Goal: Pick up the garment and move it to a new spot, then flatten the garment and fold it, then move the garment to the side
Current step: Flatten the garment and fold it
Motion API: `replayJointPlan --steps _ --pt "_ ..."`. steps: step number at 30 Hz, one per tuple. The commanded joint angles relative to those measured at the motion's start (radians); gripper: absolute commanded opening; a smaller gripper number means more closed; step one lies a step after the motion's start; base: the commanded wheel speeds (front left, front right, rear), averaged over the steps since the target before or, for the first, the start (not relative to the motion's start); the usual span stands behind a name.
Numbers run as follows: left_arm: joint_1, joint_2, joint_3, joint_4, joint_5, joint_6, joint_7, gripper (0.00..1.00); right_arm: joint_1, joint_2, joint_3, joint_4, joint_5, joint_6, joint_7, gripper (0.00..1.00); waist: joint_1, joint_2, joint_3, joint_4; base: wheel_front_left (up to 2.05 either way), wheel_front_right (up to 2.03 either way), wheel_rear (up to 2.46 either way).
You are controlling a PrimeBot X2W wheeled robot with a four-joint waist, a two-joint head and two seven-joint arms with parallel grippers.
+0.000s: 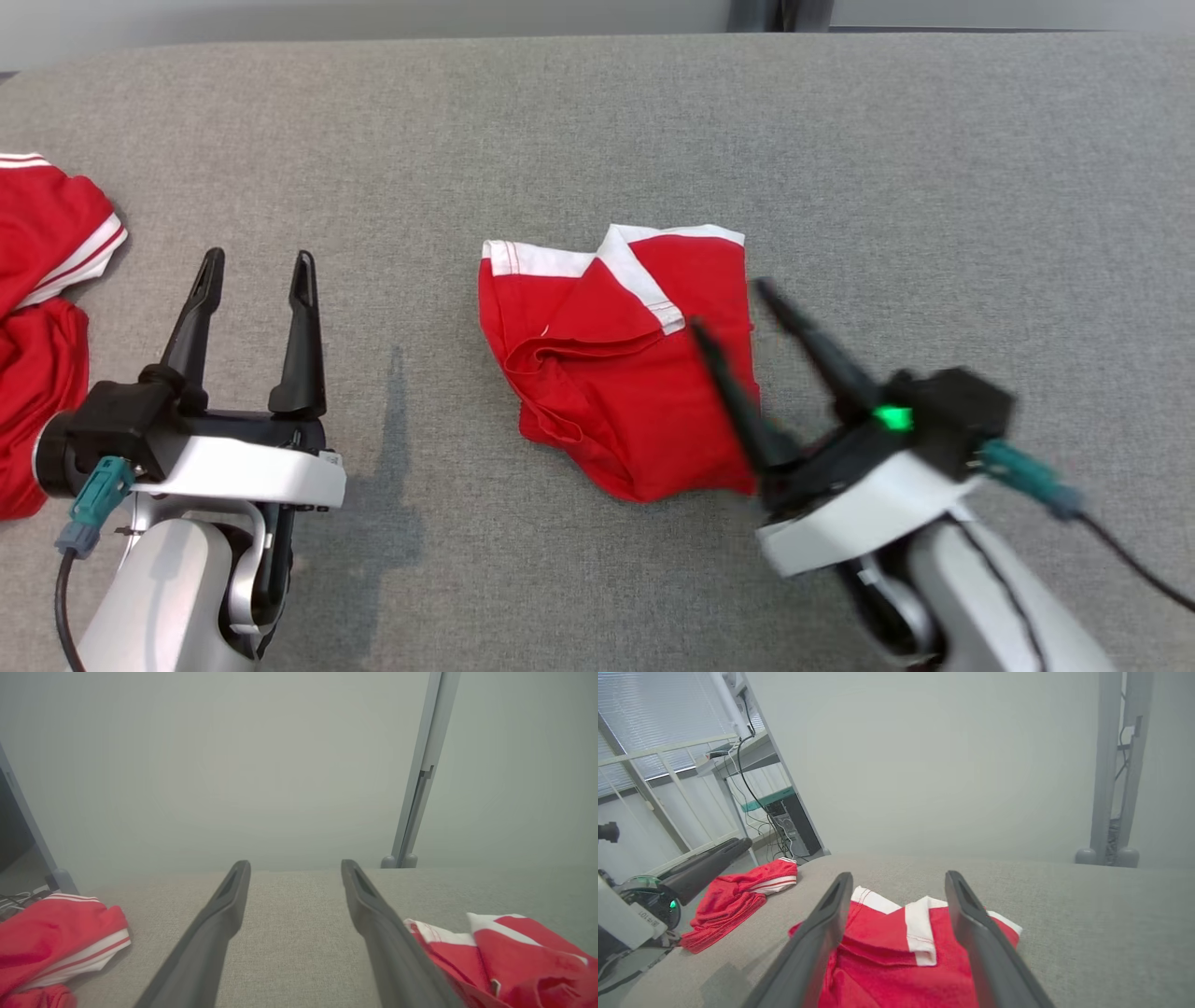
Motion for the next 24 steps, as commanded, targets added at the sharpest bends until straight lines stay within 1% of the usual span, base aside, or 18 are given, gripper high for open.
replayJointPlan --steps 1,4,5,9,13,17,24 --pt "0.012 0.01 0.007 -0.005 -0.002 0.007 -0.004 1.0 0.032 -0.005 -0.062 -0.028 -0.025 0.0 0.008 1.0 0.0 0.0 -0.003 -0.003 0.0 0.0 0.0" --pt "0.016 0.015 0.009 -0.017 -0.001 0.014 -0.002 1.0 0.085 0.005 -0.199 -0.08 -0.065 0.0 0.025 1.0 0.0 0.0 -0.01 -0.007 0.0 0.0 0.0" --pt "0.016 0.015 0.009 -0.017 -0.001 0.014 -0.002 1.0 0.085 0.005 -0.199 -0.08 -0.065 0.0 0.025 1.0 0.0 0.0 -0.01 -0.007 0.0 0.0 0.0" --pt "0.037 0.02 0.009 -0.033 0.003 0.024 0.004 1.0 0.144 0.018 -0.35 -0.12 -0.099 0.0 0.047 1.0 0.0 0.0 -0.024 -0.012 0.0 0.0 0.0" --pt "0.053 0.026 0.007 -0.05 0.005 0.032 0.008 1.0 0.198 0.025 -0.467 -0.135 -0.116 0.0 0.056 1.0 0.0 0.0 -0.038 -0.014 0.0 0.0 0.0" --pt "0.066 0.036 0.004 -0.059 0.008 0.036 0.017 1.0 0.234 0.034 -0.538 -0.135 -0.122 0.0 0.063 1.0 0.0 0.0 -0.049 -0.016 0.0 0.0 0.0" --pt "0.071 0.044 -0.001 -0.065 0.005 0.039 0.023 1.0 0.25 0.042 -0.559 -0.134 -0.121 0.0 0.068 1.0 0.0 0.0 -0.056 -0.019 0.0 0.0 0.0"
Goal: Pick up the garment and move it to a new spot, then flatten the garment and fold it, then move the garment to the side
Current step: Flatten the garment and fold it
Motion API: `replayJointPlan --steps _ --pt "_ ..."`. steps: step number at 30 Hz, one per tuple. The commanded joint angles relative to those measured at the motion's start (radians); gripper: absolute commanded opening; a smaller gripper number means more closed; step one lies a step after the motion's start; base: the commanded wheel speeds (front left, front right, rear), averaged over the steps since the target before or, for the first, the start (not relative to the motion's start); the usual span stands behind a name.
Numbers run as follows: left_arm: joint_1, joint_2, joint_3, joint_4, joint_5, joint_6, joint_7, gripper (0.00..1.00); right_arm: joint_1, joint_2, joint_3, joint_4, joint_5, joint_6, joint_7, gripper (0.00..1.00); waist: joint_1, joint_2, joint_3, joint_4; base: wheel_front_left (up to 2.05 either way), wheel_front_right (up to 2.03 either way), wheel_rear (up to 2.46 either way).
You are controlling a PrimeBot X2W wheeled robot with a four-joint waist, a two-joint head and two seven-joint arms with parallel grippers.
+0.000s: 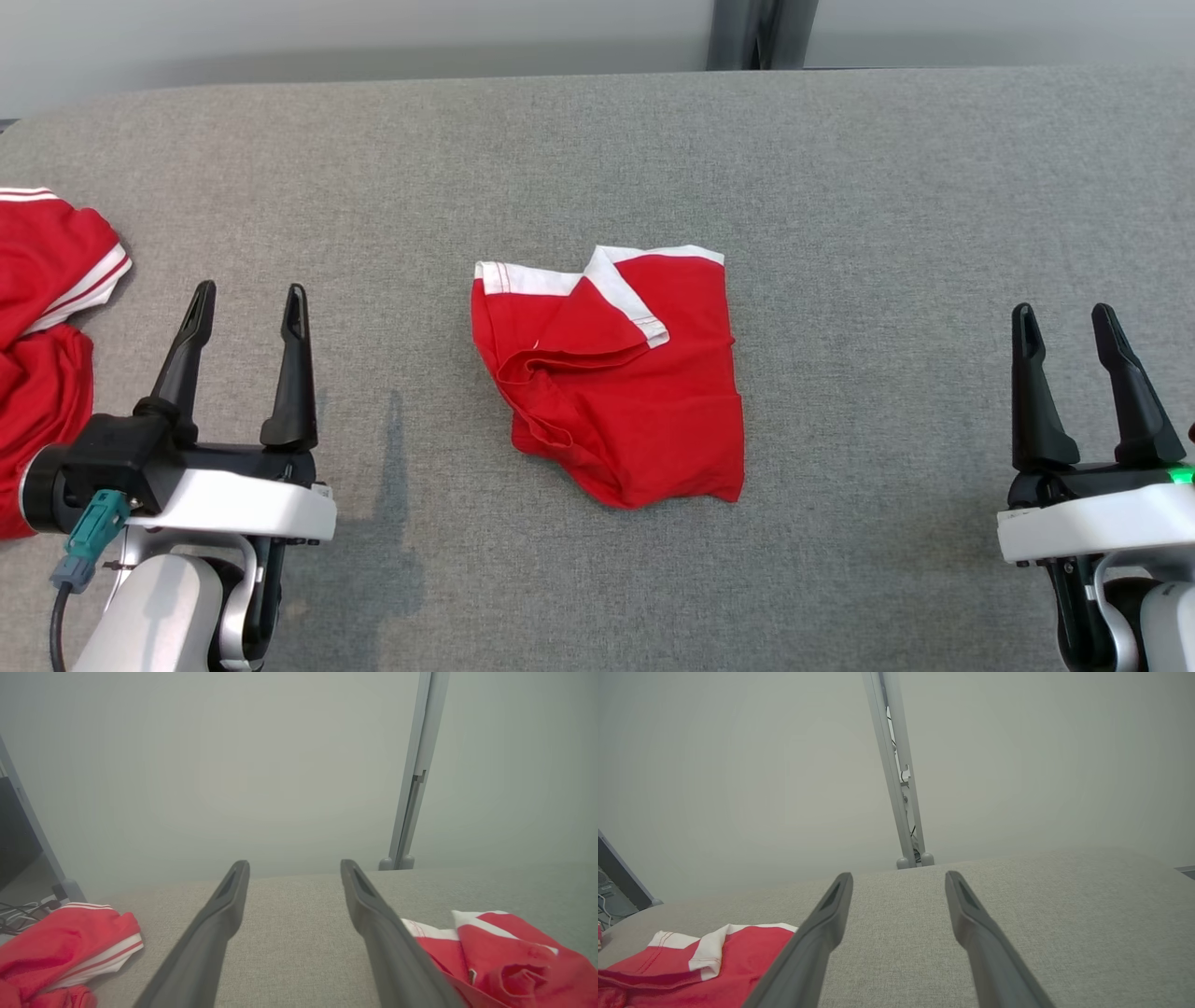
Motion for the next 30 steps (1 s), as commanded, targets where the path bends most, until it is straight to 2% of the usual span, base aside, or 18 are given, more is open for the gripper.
replayJointPlan --steps 1,9,10,11,12,17,22,23,30 --pt "0.001 0.008 0.0 -0.003 0.002 0.006 0.001 1.0 0.003 0.001 -0.002 -0.003 -0.003 0.0 0.004 1.0 0.0 -0.0001 0.001 0.002 0.0 0.0 0.0" --pt "-0.008 0.006 -0.008 -0.01 0.001 0.008 0.001 1.0 -0.017 0.004 -0.012 0.008 -0.012 0.0 0.008 1.0 0.0 -0.0001 0.014 0.017 0.0 0.0 0.0" --pt "-0.009 0.005 -0.009 -0.011 0.001 0.008 0.0 1.0 -0.022 0.004 -0.014 0.01 -0.014 0.0 0.009 0.75 0.0 -0.0001 0.016 0.02 0.0 0.0 0.0" --pt "-0.012 0.005 -0.01 -0.012 0.0 0.008 0.0 1.0 -0.026 0.004 -0.006 0.013 -0.011 0.0 0.013 0.09 0.0 -0.0001 0.02 0.023 0.0 0.0 0.0" --pt "-0.014 0.004 -0.011 -0.013 0.0 0.008 -0.001 1.0 -0.029 0.002 0.004 0.023 -0.013 0.0 0.021 0.0 0.0 -0.0001 0.024 0.026 0.0 0.0 0.0" --pt "-0.031 -0.001 -0.016 -0.008 -0.003 -0.001 -0.007 1.0 -0.089 -0.024 0.097 0.06 -0.002 0.0 0.044 0.0 0.0 -0.0001 0.046 0.045 0.0 0.0 0.0" --pt "-0.051 -0.016 -0.026 0.003 -0.002 -0.01 -0.01 1.0 -0.173 -0.052 0.275 0.143 0.033 0.0 0.09 0.0 0.0 -0.0001 0.068 0.071 0.0 0.0 0.0" --pt "-0.063 -0.021 -0.029 0.007 -0.002 -0.014 -0.013 1.0 -0.216 -0.064 0.337 0.178 0.045 0.0 0.114 0.0 0.0 -0.0001 0.078 0.081 0.0 0.0 0.0" --pt "-0.083 -0.033 -0.036 0.031 -0.004 -0.029 -0.02 1.0 -0.32 -0.092 0.472 0.272 0.093 0.0 0.184 0.0 0.0 -0.0001 0.098 0.105 0.0 0.0 0.0"
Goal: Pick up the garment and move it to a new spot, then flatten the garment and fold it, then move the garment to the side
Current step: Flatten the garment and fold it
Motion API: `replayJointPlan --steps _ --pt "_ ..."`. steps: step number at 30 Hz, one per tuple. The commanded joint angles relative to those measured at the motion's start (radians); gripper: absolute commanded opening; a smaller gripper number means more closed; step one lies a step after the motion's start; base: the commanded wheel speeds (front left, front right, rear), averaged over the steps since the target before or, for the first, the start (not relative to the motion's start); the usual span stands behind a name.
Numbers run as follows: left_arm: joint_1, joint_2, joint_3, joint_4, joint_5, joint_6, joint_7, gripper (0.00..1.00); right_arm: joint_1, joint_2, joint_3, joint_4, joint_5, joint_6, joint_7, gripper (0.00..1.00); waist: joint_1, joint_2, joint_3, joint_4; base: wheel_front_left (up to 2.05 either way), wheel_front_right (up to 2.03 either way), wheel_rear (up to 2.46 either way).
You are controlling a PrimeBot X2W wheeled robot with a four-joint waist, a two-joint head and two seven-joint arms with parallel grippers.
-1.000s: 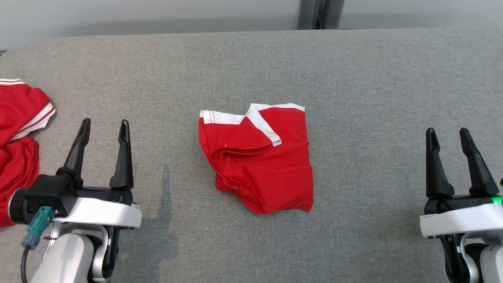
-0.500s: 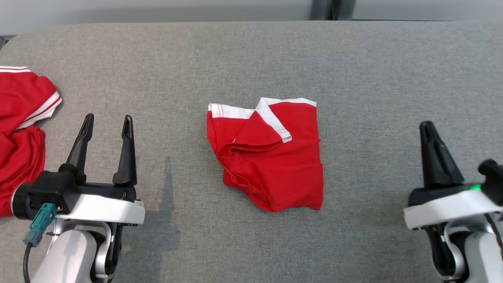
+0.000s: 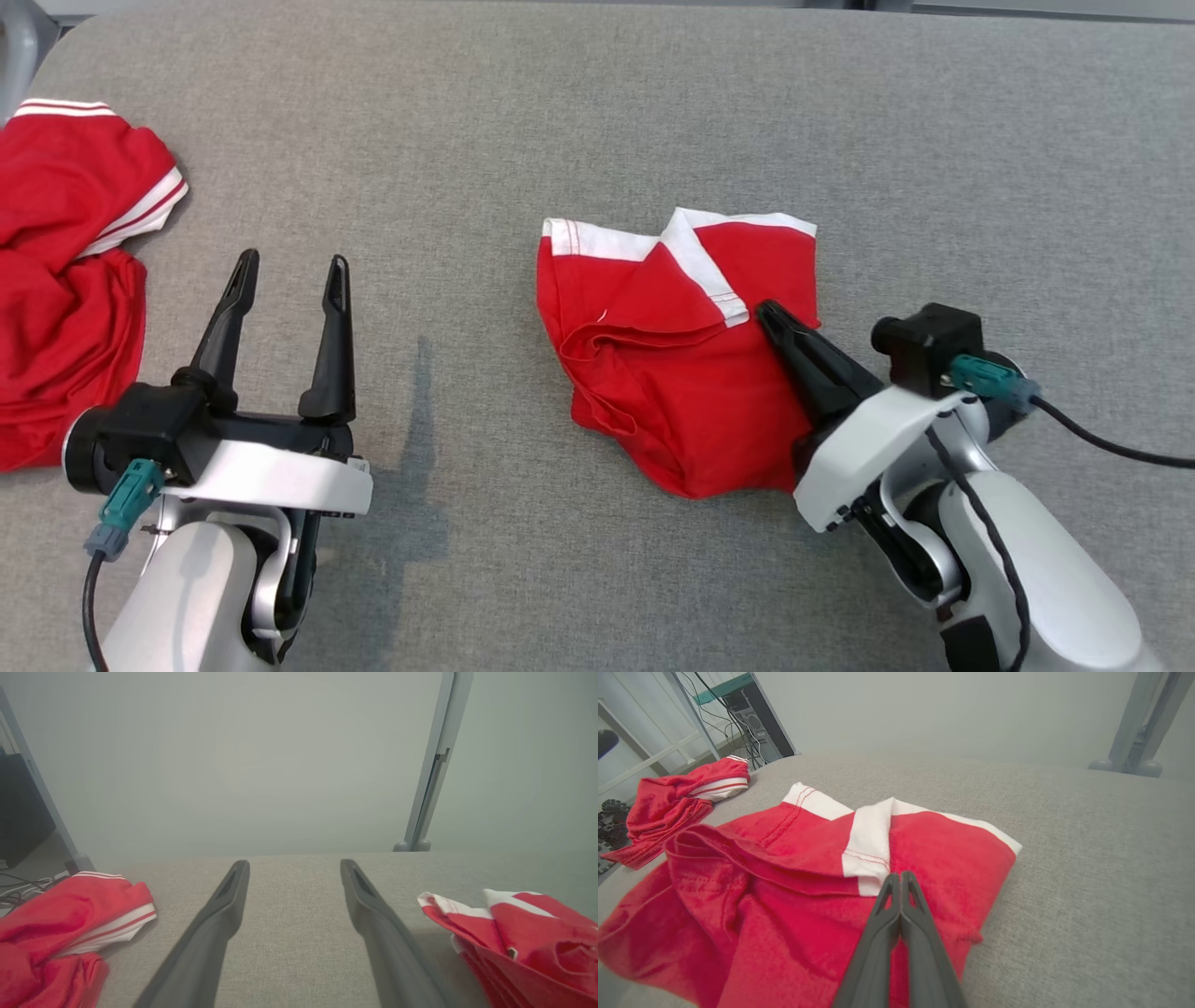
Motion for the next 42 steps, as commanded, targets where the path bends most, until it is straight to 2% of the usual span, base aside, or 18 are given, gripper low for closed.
replayJointPlan --steps 1,9,14,18,24,29,30,31,32,37,38,42 --pt "-0.02 0.001 0.003 0.002 -0.001 -0.005 -0.007 1.0 -0.021 -0.012 0.01 0.012 0.012 0.0 0.01 0.0 0.0 0.0 0.005 0.006 0.0 0.0 0.0" --pt "-0.038 -0.02 0.002 0.03 0.004 -0.023 -0.011 1.0 -0.138 -0.022 0.12 0.112 0.057 0.0 0.048 0.0 0.0 0.0 0.016 0.027 0.0 0.0 0.0" --pt "-0.048 -0.031 0.002 0.042 0.012 -0.032 -0.012 1.0 -0.228 -0.001 0.19 0.137 0.103 0.0 0.044 0.0 0.0 0.0 0.023 0.038 0.0 0.0 0.0" --pt "-0.054 -0.044 0.002 0.048 0.016 -0.037 -0.013 1.0 -0.302 0.011 0.239 0.202 0.139 0.0 0.042 0.0 0.0 0.0 0.026 0.047 0.0 0.0 0.0" --pt "-0.05 -0.059 0.012 0.049 0.026 -0.044 -0.013 1.0 -0.339 0.008 0.253 0.258 0.178 0.0 -0.027 0.0 0.0 0.0 0.021 0.053 0.0 0.0 0.0" --pt "-0.035 -0.06 0.03 0.047 0.034 -0.048 -0.013 1.0 -0.307 -0.005 0.219 0.231 0.18 0.0 -0.115 0.0 0.0 0.0 0.007 0.037 0.0 0.0 0.0" --pt "-0.032 -0.059 0.034 0.045 0.037 -0.047 -0.013 1.0 -0.298 -0.005 0.193 0.216 0.176 0.0 -0.145 0.11 0.0 0.0 0.003 0.032 0.0 0.0 0.0" --pt "-0.028 -0.057 0.039 0.042 0.039 -0.045 -0.013 1.0 -0.285 -0.008 0.176 0.199 0.166 0.0 -0.167 0.46 0.0 0.0 -0.001 0.026 0.0 0.0 0.0" --pt "-0.023 -0.055 0.044 0.04 0.039 -0.043 -0.013 1.0 -0.268 -0.009 0.152 0.181 0.156 0.0 -0.191 1.0 0.0 0.0 -0.005 0.019 0.0 0.0 0.0" --pt "0.0 -0.041 0.059 0.026 0.045 -0.037 -0.013 1.0 -0.156 -0.014 -0.004 0.08 0.078 0.0 -0.262 1.0 0.0 0.0 -0.032 -0.016 0.0 0.0 0.0" --pt "0.0 -0.041 0.059 0.026 0.045 -0.037 -0.013 1.0 -0.156 -0.014 -0.004 0.08 0.078 0.0 -0.262 1.0 0.0 0.0 -0.032 -0.016 0.0 0.0 0.0" --pt "0.021 -0.029 0.061 0.009 0.052 -0.03 -0.011 1.0 -0.055 -0.01 -0.156 -0.022 0.007 0.0 -0.277 1.0 0.0 0.0 -0.05 -0.042 0.0 0.0 0.0"
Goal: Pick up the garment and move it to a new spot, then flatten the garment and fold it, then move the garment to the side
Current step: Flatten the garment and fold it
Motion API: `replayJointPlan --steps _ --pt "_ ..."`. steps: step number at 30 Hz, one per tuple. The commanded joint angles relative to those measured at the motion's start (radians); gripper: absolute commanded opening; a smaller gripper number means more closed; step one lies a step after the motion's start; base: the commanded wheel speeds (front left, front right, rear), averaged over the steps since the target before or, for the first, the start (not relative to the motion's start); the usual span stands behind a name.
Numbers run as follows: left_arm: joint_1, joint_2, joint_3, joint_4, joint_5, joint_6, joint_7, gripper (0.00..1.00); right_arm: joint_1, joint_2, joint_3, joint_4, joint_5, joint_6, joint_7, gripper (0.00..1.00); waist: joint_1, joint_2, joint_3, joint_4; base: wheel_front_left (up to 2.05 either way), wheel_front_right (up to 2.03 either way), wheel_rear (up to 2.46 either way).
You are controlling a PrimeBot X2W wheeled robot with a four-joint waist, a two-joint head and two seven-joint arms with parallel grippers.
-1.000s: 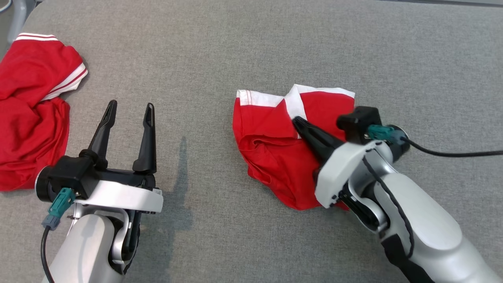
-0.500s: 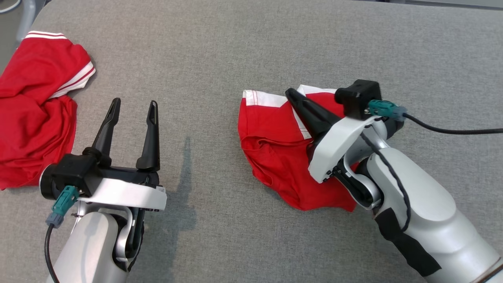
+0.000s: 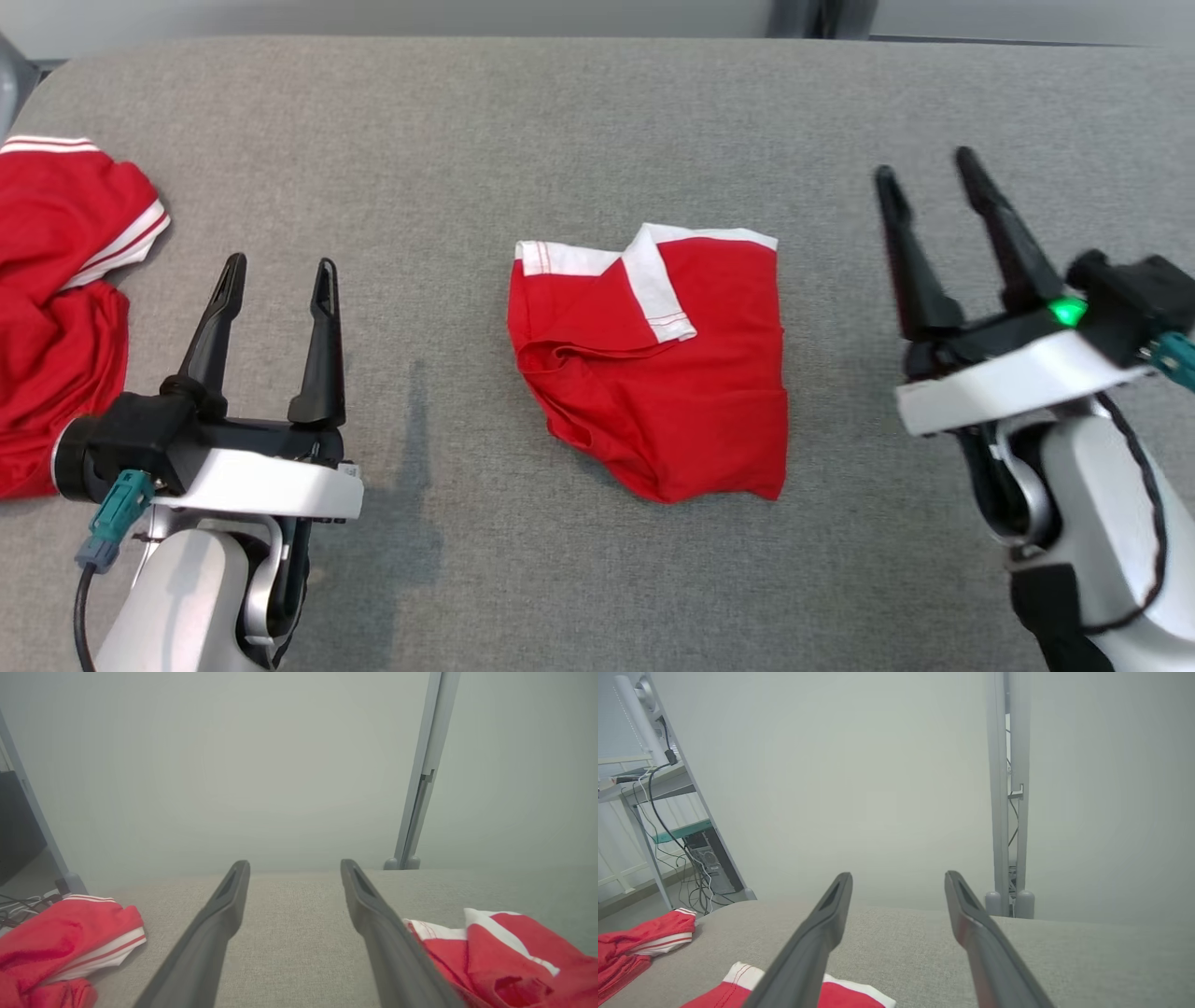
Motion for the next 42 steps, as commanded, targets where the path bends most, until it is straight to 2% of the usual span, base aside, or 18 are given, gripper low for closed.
replayJointPlan --steps 1,7,14,23,33,39,40,41,42 --pt "0.011 0.009 0.003 -0.005 0.007 0.006 -0.001 1.0 0.019 0.002 -0.012 -0.009 -0.01 0.0 0.005 1.0 0.0 0.0 -0.011 -0.012 0.0 0.0 0.0" --pt "0.038 0.025 -0.002 -0.037 0.011 0.016 0.019 1.0 0.172 0.021 -0.194 -0.132 -0.078 0.0 0.059 1.0 0.0 0.0 -0.04 -0.036 0.0 0.0 0.0" --pt "0.076 0.038 -0.011 -0.073 0.012 0.026 0.043 1.0 0.325 0.051 -0.297 -0.225 -0.113 0.0 0.116 1.0 0.0 0.0 -0.07 -0.055 0.0 0.0 0.0" --pt "0.092 0.052 -0.016 -0.099 0.007 0.032 0.064 1.0 0.403 0.076 -0.32 -0.282 -0.115 0.0 0.16 1.0 0.0 0.0 -0.073 -0.066 0.0 0.0 0.0" --pt "0.078 0.054 -0.02 -0.1 0.003 0.035 0.061 1.0 0.396 0.084 -0.324 -0.281 -0.111 0.0 0.175 1.0 0.0 0.0 -0.063 -0.058 0.0 0.0 0.0" --pt "0.067 0.054 -0.02 -0.094 0.0 0.035 0.055 1.0 0.37 0.069 -0.292 -0.282 -0.111 0.0 0.192 1.0 0.0 0.0 -0.052 -0.049 0.0 0.0 0.0" --pt "0.065 0.054 -0.02 -0.093 -0.001 0.035 0.054 1.0 0.362 0.064 -0.279 -0.282 -0.108 0.0 0.198 0.47 0.0 0.0 -0.05 -0.047 0.0 0.0 0.0" --pt "0.062 0.054 -0.02 -0.092 -0.002 0.035 0.054 1.0 0.356 0.058 -0.262 -0.278 -0.104 0.0 0.209 0.0 0.0 0.0 -0.047 -0.045 0.0 0.0 0.0" --pt "0.062 0.054 -0.02 -0.092 -0.002 0.035 0.054 1.0 0.356 0.058 -0.262 -0.278 -0.104 0.0 0.209 0.0 0.0 0.0 -0.047 -0.045 0.0 0.0 0.0"
